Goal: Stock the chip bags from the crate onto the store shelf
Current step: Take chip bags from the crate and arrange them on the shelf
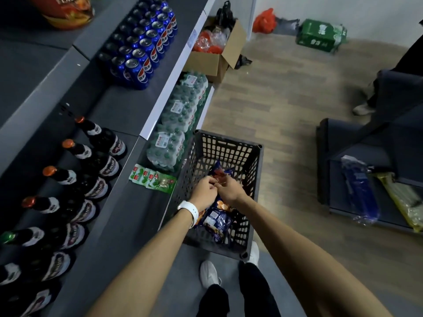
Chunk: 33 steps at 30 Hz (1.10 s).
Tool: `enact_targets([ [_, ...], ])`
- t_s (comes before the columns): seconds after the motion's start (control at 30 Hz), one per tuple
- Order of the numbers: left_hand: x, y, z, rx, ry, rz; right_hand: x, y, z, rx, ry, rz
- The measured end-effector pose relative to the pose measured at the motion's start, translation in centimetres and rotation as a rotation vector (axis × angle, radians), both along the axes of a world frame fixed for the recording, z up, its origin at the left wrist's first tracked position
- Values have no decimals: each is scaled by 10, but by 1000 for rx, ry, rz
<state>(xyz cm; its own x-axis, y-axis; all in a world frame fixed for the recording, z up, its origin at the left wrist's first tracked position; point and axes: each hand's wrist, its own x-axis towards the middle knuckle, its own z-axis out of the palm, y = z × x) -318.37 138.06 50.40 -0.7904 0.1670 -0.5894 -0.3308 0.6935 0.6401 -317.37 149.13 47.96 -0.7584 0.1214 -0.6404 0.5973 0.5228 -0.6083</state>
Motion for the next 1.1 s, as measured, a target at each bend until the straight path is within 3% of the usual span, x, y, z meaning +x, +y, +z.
enact_targets([
  [0.6,-46,30,-183,-81,-190,169,-58,29,-177,-38,-217,132],
  [1.1,-50,40,-270,-13,-229,295,-87,43,-271,52,-245,192],
])
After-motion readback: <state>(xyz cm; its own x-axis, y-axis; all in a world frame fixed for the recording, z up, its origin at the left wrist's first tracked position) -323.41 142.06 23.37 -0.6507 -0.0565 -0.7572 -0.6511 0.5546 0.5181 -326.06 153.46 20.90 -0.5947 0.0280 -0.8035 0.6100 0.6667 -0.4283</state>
